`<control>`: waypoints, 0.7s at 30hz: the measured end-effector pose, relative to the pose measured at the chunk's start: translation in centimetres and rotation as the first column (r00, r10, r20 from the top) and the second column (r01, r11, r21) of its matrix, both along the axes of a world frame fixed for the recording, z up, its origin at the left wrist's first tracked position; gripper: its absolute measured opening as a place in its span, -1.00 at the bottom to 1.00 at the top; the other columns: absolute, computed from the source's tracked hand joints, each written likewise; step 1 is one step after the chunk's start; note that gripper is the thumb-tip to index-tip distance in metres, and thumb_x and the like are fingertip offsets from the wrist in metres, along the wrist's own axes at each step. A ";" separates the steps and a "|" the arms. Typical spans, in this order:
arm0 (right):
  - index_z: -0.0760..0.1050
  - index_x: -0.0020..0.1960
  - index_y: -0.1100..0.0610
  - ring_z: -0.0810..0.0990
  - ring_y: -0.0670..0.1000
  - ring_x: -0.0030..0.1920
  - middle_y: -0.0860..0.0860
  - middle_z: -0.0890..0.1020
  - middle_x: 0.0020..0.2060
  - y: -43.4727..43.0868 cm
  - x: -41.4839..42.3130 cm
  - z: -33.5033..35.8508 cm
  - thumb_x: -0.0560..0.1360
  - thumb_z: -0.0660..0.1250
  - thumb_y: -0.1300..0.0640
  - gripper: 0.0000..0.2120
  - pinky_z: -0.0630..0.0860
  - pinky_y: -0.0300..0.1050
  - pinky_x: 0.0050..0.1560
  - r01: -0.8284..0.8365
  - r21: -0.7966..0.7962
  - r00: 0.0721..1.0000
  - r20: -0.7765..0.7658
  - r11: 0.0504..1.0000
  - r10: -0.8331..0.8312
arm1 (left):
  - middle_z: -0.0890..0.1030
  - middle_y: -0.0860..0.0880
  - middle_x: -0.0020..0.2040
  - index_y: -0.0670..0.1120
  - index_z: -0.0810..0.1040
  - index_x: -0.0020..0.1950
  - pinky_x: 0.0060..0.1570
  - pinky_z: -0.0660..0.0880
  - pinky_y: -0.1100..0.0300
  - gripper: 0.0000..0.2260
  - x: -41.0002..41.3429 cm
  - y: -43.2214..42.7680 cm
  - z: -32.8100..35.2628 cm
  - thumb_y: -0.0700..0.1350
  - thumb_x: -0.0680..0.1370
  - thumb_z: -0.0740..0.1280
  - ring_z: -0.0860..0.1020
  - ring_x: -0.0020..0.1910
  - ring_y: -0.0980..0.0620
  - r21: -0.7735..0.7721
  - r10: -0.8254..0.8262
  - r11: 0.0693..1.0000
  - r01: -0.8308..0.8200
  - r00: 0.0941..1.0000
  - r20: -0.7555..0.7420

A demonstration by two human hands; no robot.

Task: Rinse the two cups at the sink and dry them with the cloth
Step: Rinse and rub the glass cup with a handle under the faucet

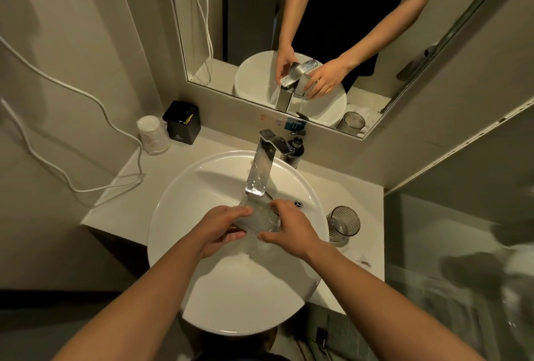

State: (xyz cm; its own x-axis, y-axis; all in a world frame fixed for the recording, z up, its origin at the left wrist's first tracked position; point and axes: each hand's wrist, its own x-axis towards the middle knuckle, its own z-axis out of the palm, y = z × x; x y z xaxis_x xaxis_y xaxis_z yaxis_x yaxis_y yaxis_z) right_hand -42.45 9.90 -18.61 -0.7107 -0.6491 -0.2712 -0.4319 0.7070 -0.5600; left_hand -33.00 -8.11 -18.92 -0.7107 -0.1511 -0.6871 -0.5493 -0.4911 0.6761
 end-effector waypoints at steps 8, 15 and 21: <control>0.48 0.18 0.05 0.60 0.02 -0.01 0.00 0.62 0.03 -0.1 -0.1 0.3 0.24 0.54 -0.28 -0.35 0.58 0.04 0.02 0.112 -0.015 0.988 0.111 0.994 -0.110 | 0.71 -0.07 -0.08 -0.10 0.66 0.01 -0.06 0.58 0.11 -0.87 0.2 0.2 -0.4 -0.10 0.52 0.52 0.62 -0.09 -0.06 0.005 0.089 0.996 -0.089 0.996 -0.007; 0.52 0.15 0.03 0.64 -0.05 -0.07 -0.06 0.66 -0.05 0.2 0.5 0.8 0.27 0.57 -0.23 -0.42 0.63 0.01 -0.01 0.185 -0.023 0.954 0.244 0.983 -0.174 | 0.76 -0.17 -0.09 -0.20 0.66 -0.06 0.08 0.64 -0.06 -0.95 0.6 1.3 0.1 -0.22 0.56 0.46 0.72 -0.07 -0.10 0.094 0.200 0.976 -0.194 0.978 -0.056; 0.58 0.22 0.05 0.64 -0.05 -0.03 -0.04 0.68 0.00 0.3 0.7 1.2 0.36 0.53 -0.19 -0.48 0.61 0.02 0.07 0.162 -0.036 0.958 0.247 0.986 -0.148 | 0.76 -0.16 -0.05 -0.21 0.69 0.03 -0.04 0.65 -0.01 -0.84 0.7 1.6 -0.5 -0.15 0.52 0.52 0.72 -0.03 -0.10 0.052 0.248 0.968 -0.246 0.968 -0.031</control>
State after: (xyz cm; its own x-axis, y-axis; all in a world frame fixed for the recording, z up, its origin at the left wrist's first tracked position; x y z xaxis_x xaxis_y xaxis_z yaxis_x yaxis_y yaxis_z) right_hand -41.80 10.25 -17.42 -0.7210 -0.5550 -0.4149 -0.1662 0.7198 -0.6740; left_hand -32.27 -6.48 -19.44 -0.6802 -0.2930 -0.6719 -0.3821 -0.6405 0.6662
